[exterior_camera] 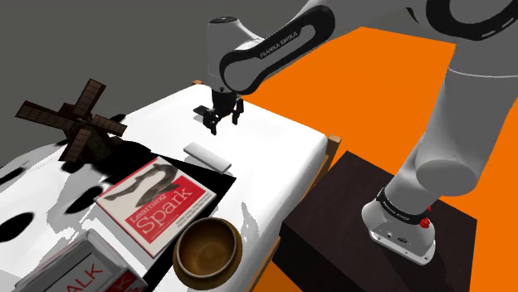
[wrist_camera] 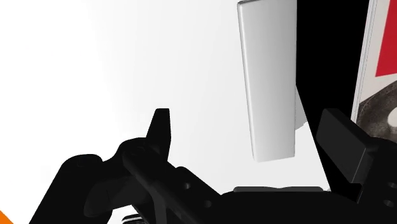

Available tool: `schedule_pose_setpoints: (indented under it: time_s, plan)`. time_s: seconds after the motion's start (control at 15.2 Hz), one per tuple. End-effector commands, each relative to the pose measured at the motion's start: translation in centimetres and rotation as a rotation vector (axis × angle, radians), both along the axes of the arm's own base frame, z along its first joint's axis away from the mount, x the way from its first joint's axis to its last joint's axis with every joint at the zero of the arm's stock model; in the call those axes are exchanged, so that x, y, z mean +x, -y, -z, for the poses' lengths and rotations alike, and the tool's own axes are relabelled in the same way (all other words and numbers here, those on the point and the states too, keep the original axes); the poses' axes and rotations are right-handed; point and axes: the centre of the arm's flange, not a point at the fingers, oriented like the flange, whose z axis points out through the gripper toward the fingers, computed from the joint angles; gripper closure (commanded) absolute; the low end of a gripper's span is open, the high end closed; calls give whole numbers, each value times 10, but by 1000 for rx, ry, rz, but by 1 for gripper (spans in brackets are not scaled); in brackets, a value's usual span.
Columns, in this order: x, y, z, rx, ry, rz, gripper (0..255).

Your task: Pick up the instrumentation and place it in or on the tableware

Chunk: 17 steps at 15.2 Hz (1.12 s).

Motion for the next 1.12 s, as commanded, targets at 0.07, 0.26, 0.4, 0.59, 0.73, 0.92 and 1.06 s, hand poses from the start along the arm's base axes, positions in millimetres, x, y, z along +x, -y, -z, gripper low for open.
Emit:
schedule_pose_setpoints:
  time_s: [0.07, 0.26, 0.4, 0.59, 0.73, 0.92, 1.06]
  plan:
    - [19, -17, 31, 2, -18, -4, 0]
    - [39, -35, 61, 3, -35, -9, 0]
    - [52, -47, 82, 4, -47, -12, 0]
    - [64, -59, 107, 5, -58, -15, 0]
    - [64, -59, 117, 5, -58, -15, 0]
    - [64, -60, 133, 5, -58, -15, 0]
    - [64, -60, 141, 5, -58, -15, 0]
